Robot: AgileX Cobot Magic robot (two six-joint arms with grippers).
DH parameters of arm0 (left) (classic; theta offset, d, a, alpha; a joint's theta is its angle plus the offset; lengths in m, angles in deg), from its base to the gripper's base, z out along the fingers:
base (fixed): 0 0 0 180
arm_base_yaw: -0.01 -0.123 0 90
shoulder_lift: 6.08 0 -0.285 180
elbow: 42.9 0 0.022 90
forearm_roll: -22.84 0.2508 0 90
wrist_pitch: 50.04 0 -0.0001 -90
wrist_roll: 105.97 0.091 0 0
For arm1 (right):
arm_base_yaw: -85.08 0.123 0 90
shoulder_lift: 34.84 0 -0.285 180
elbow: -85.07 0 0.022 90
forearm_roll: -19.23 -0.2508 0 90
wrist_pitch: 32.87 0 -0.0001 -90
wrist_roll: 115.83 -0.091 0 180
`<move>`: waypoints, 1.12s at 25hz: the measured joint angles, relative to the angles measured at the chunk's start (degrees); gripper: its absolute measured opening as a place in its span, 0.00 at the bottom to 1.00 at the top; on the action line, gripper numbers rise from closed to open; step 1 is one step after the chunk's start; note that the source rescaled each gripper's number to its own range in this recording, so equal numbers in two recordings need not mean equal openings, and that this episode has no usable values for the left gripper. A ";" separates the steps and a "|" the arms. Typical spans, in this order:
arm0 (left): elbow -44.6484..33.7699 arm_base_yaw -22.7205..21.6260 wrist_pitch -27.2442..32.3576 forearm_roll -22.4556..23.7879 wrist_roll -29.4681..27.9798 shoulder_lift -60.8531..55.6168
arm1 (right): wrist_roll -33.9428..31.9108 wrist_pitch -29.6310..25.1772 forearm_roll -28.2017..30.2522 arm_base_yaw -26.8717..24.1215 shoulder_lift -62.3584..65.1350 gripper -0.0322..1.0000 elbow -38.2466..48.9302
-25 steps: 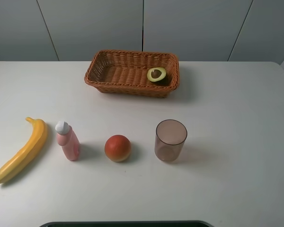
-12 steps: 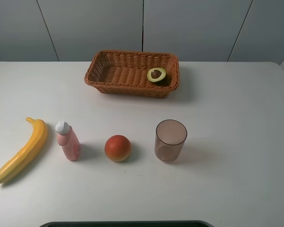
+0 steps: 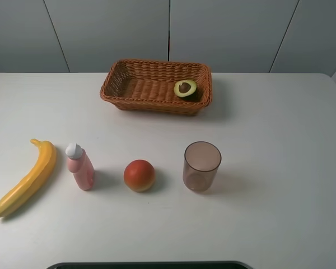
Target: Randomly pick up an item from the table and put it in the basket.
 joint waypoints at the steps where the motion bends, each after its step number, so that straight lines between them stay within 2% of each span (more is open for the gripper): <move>1: 0.00 0.00 0.00 0.00 0.00 0.00 | -0.33 0.00 -0.27 0.00 0.00 1.00 1.56; 9: 0.00 0.00 0.00 0.00 0.00 0.00 | -1.87 4.73 -1.38 0.00 0.00 1.00 10.42; 15: 0.00 0.00 0.00 0.00 0.11 0.00 | -2.00 7.21 0.24 0.00 0.00 1.00 11.38; 28: 0.00 0.00 0.00 0.00 0.11 0.00 | -2.10 7.44 0.24 0.00 0.13 1.00 11.44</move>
